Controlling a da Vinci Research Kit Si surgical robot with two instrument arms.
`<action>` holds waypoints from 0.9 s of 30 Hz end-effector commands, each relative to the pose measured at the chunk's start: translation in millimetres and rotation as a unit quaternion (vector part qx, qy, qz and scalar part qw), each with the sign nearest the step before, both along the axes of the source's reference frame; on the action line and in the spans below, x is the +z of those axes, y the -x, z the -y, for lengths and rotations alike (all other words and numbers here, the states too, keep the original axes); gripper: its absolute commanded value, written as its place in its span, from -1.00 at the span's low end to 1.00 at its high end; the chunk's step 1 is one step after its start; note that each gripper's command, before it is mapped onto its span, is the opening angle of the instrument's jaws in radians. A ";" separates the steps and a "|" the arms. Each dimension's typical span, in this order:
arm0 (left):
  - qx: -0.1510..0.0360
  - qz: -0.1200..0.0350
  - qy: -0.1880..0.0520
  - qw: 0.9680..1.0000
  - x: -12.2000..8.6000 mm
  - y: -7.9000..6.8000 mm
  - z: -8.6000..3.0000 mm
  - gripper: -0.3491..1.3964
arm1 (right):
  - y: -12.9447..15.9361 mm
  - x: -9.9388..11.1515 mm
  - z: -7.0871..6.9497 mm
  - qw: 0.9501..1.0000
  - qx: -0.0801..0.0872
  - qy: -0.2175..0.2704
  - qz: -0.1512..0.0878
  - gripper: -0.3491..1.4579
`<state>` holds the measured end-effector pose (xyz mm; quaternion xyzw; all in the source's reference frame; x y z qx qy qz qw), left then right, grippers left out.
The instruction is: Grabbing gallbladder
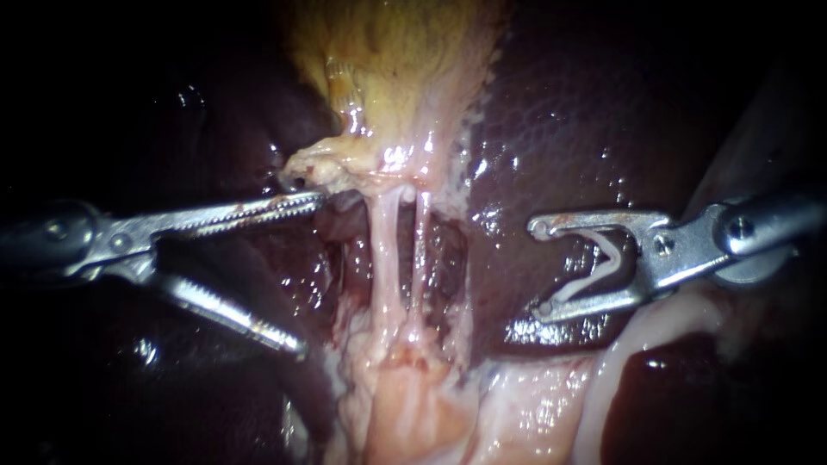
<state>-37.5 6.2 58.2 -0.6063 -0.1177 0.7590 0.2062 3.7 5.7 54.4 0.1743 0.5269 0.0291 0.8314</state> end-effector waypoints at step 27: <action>-0.108 -0.101 -0.076 0.986 1.5 -0.5 -5.1 -0.40 | -0.1 0.0 0.0 1.000 0.000 0.000 0.000 -0.06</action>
